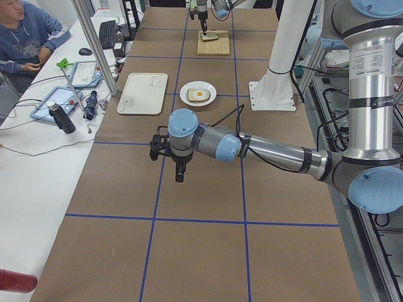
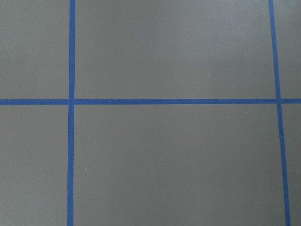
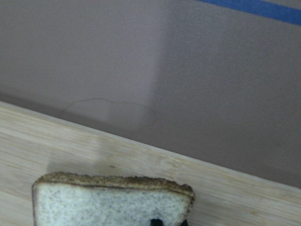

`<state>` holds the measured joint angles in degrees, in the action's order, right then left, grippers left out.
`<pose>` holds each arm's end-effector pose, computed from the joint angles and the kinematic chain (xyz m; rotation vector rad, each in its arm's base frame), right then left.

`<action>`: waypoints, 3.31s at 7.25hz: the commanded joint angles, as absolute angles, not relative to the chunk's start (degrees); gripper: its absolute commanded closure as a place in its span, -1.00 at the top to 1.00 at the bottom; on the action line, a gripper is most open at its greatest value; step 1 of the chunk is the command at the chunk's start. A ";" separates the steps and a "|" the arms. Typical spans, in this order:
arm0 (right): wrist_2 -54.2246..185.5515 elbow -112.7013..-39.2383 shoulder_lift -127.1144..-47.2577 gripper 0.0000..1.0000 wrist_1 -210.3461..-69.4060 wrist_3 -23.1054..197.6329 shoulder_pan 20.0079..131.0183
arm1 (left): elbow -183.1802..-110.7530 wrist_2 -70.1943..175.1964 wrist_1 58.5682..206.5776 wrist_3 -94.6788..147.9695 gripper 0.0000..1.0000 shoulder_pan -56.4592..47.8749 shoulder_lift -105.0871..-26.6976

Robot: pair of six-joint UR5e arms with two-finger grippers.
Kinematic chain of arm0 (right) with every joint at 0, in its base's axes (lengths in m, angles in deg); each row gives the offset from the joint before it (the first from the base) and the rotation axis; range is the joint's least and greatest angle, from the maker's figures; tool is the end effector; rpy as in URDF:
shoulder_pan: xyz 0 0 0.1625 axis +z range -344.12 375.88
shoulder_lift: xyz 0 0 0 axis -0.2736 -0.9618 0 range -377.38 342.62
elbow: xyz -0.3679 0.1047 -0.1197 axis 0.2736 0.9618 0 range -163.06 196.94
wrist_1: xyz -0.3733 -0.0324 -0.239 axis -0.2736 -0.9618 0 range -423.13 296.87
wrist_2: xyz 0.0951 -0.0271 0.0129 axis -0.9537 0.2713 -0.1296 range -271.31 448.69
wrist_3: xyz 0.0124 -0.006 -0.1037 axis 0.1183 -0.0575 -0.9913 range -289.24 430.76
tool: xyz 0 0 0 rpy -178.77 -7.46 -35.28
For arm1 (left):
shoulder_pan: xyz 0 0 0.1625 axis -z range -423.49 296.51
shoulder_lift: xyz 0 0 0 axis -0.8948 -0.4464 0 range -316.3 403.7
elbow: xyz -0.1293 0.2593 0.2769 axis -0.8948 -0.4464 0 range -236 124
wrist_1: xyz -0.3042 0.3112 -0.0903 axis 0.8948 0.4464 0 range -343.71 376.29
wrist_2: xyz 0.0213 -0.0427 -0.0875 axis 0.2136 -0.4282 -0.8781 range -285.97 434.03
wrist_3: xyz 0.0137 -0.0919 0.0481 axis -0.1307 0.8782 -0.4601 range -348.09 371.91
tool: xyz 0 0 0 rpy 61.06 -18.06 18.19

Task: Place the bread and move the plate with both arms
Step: 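Grasp the bread slice with the right gripper and lift it toward the plate, then lower the bread slice onto the egg toast with the right gripper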

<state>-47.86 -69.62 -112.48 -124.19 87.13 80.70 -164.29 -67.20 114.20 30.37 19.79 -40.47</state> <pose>-0.1618 -0.4789 0.6574 0.0294 -0.8730 -0.2885 0.0060 -0.4923 0.4964 0.1305 0.9344 -0.0305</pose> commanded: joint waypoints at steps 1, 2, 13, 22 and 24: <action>-50.44 -70.07 -112.65 -1.00 -124.13 87.02 80.92 | -164.72 -67.55 114.20 30.37 0.96 19.83 -40.32; -50.97 -71.03 -112.65 -1.00 -124.21 87.02 81.88 | -164.98 -67.56 114.20 30.37 0.96 19.83 -40.15; -65.21 -76.84 -94.24 -1.00 -125.27 124.83 81.65 | -162.97 -67.56 114.47 30.28 0.96 19.57 -40.32; -41.60 -70.16 -67.48 -1.00 -124.92 149.60 52.55 | -162.61 -67.91 114.38 30.11 0.96 19.66 -40.76; -41.04 -69.37 -67.48 -1.00 -124.92 150.30 51.74 | -162.78 -67.91 114.38 30.11 0.96 19.66 -40.76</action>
